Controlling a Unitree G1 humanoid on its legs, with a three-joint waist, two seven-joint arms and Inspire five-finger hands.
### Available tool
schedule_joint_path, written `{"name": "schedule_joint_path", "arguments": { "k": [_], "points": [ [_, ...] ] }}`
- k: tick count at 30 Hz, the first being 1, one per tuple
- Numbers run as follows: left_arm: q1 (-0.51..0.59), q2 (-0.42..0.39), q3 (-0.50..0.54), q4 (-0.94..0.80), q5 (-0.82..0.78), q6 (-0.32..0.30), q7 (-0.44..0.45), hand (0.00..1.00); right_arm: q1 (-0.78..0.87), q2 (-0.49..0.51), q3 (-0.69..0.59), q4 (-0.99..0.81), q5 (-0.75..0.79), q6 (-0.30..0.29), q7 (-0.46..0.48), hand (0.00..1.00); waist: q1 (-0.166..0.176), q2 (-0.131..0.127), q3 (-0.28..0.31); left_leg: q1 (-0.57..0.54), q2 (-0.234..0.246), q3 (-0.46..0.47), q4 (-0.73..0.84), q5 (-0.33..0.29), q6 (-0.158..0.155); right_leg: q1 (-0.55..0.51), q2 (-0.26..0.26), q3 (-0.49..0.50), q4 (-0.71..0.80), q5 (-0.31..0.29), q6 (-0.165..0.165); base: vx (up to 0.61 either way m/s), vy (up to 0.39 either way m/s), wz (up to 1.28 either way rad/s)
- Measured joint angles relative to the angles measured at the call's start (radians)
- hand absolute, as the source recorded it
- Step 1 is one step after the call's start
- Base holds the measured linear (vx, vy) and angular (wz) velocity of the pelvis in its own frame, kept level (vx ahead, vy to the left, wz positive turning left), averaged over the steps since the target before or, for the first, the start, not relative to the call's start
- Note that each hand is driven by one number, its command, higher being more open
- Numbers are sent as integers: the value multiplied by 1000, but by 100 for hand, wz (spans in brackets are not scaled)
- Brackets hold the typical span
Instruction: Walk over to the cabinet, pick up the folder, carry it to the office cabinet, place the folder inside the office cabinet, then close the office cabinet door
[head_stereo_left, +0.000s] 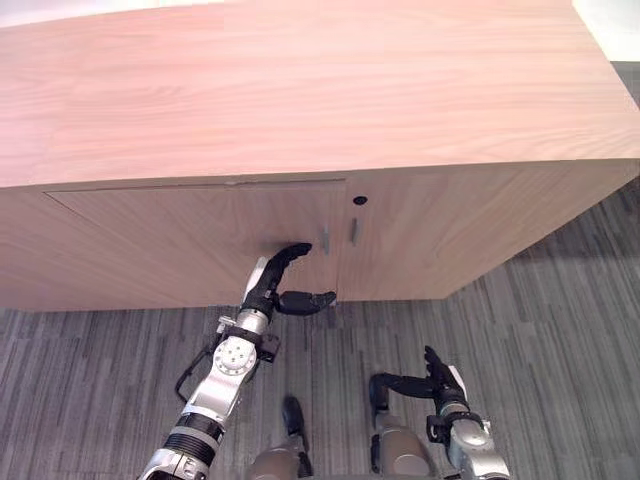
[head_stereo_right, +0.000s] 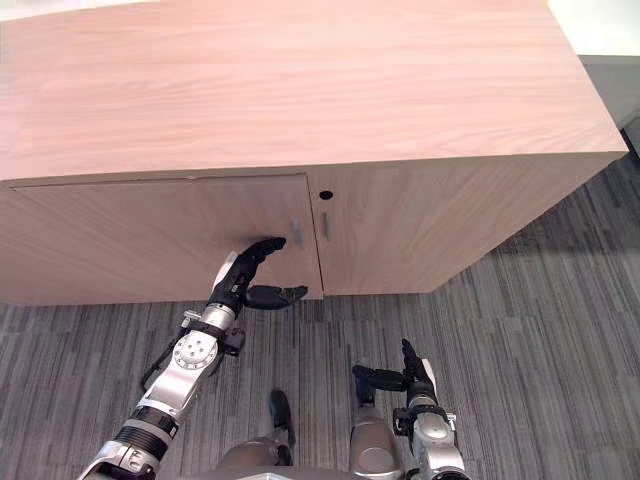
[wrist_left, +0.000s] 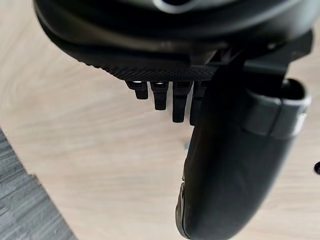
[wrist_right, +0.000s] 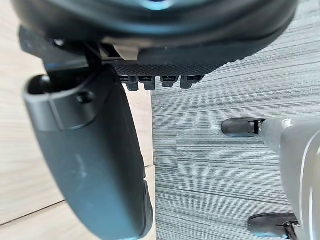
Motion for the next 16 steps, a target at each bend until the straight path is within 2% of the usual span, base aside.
{"name": "schedule_joint_path", "arguments": {
  "k": [3, 7, 12, 16],
  "points": [
    [33, -33, 28, 1, -3, 3, 18, 100, 20, 8, -23, 0, 1, 9, 1, 100, -2, 0, 0, 19, -1, -13, 0, -3, -4, 27, -2, -15, -1, -17, -2, -38, 5, 12],
    [155, -57, 72, -14, -26, 3, 14, 100, 38, 15, -55, 0, 1, 13, -3, 100, -3, 0, -1, 35, 3, -19, 0, -5, -6, 46, 1, -22, -1, -29, -2, -6, -8, 3],
    [351, -67, 120, -9, -111, 4, -46, 100, 52, 19, -112, 1, 1, 20, -10, 100, 12, -1, -9, 58, 5, -18, 0, -15, -5, 68, 3, -23, -1, -27, 6, 34, -7, -1],
    [418, -71, 187, 94, -120, 7, -86, 100, 52, 17, -135, 1, 1, 20, -15, 100, 27, -1, -23, 84, 5, -17, 0, -24, -1, 95, 3, -23, -1, -35, 8, 36, -5, -1]
  ]
}}
